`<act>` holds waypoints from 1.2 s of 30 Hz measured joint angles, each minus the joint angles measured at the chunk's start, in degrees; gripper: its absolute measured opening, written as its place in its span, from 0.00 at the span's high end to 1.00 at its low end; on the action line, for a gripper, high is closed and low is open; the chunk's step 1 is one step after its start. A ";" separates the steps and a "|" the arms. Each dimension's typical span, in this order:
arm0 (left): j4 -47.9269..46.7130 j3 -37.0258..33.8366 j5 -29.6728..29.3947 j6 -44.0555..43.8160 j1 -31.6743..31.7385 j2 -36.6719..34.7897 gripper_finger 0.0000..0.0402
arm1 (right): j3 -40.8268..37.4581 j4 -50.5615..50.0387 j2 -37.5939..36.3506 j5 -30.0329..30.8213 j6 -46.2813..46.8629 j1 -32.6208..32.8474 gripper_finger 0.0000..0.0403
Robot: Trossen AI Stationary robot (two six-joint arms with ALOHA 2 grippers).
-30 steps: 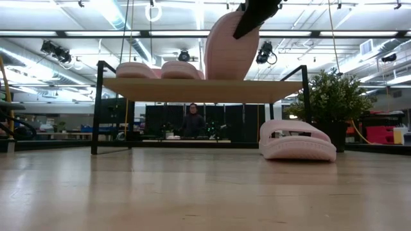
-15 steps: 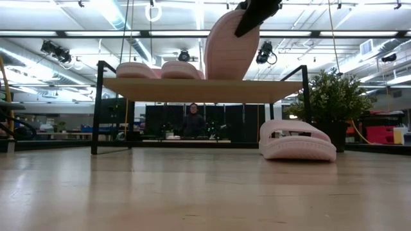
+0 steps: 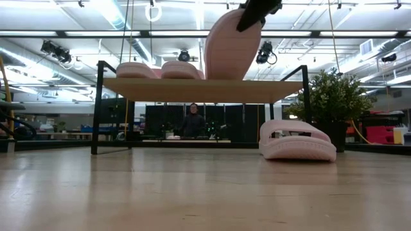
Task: Pick and place slides into the shelf
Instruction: Put the pink slipper on the shelf
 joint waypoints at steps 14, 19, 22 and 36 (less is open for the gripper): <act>-0.20 0.00 2.74 -3.73 -0.07 0.00 0.72 | -1.28 0.49 0.00 -1.53 3.45 -0.50 0.51; -0.88 0.00 4.76 -6.11 -0.09 0.00 0.71 | -4.29 3.15 -0.02 -1.37 3.15 -0.83 0.49; -1.23 0.00 4.76 -6.17 -0.09 0.00 0.69 | -6.25 5.29 -0.02 -0.83 2.94 -0.82 0.49; -1.22 0.00 4.77 -6.45 -0.07 0.00 0.69 | -7.13 7.94 0.00 9.53 -6.99 0.43 0.49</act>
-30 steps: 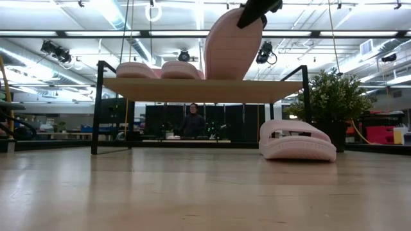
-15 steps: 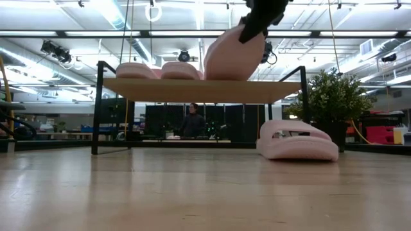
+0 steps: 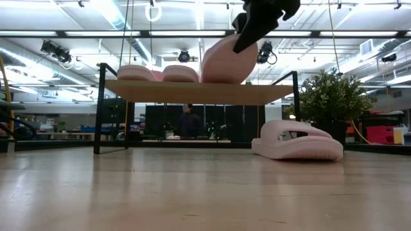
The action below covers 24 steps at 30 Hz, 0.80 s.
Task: Pick and place slides into the shelf
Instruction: Put the pink slipper on the shelf
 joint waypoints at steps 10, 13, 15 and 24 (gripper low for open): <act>-0.97 0.00 0.00 0.07 0.00 0.00 0.68 | -0.11 -0.04 0.00 6.46 -4.30 1.15 0.49; -1.88 0.00 0.00 0.02 0.00 0.00 0.69 | -0.11 -0.07 0.00 6.44 -4.30 1.15 0.49; -2.10 0.00 0.00 0.00 0.00 0.00 0.70 | -0.11 -0.13 0.00 6.44 -4.63 1.15 0.49; -2.16 0.00 0.00 0.00 0.00 0.00 0.67 | -0.11 -0.42 0.00 1.94 -4.78 1.08 0.43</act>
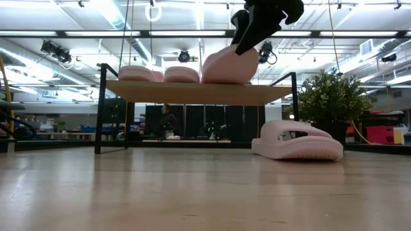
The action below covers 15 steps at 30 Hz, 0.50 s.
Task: Pick and place slides into the shelf
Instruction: Put the pink slipper on the shelf
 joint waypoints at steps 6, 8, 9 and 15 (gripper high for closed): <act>-0.08 0.00 0.00 0.00 0.00 0.00 0.67 | 0.00 -0.02 -0.02 -0.25 -0.01 -0.02 0.37; -0.13 0.00 0.00 -0.02 0.00 0.00 0.68 | 0.00 -0.02 -0.01 0.01 -0.02 -0.05 0.36; -0.13 0.00 0.00 -0.02 0.00 0.00 0.68 | 0.00 -0.02 0.00 0.00 -0.02 -0.16 0.36; -0.22 0.00 0.00 -0.02 0.00 0.00 0.67 | -0.01 0.04 -0.02 3.03 0.08 -0.34 0.37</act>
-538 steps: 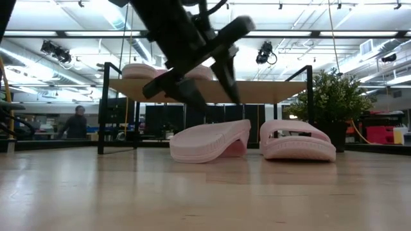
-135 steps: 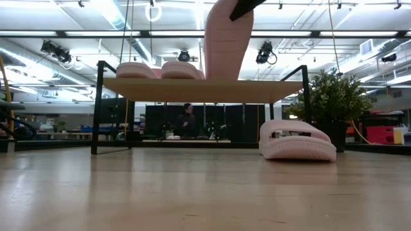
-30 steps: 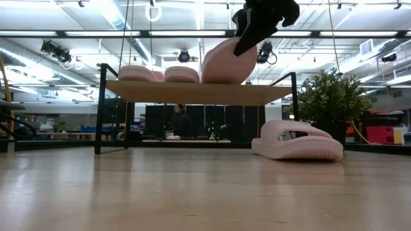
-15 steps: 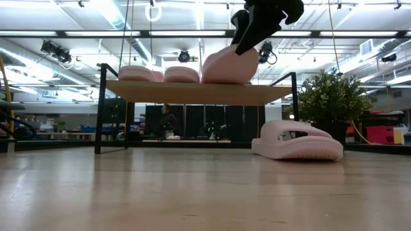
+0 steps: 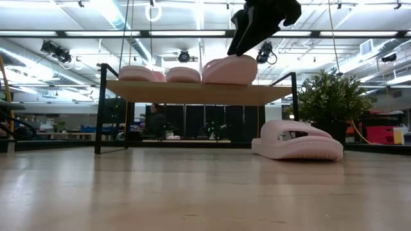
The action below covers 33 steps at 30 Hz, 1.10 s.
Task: Pick and place slides into the shelf
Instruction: Put the pink slipper on the shelf
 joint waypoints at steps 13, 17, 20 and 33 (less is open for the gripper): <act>-1.25 0.00 -0.02 -0.09 0.02 0.00 0.67 | 0.87 -1.86 -0.01 0.72 0.01 -0.01 0.37; -1.65 0.00 -0.02 -0.09 0.02 0.00 0.65 | 4.61 -5.53 -0.01 2.01 -0.03 -0.01 0.37; -1.68 0.00 -0.01 -0.09 0.00 0.02 0.64 | 7.77 -7.50 -0.05 2.40 -0.06 -0.01 0.37; -3.61 0.00 0.00 -1.49 0.01 0.02 0.65 | 11.24 -28.43 -1.66 -0.05 11.32 -0.01 0.38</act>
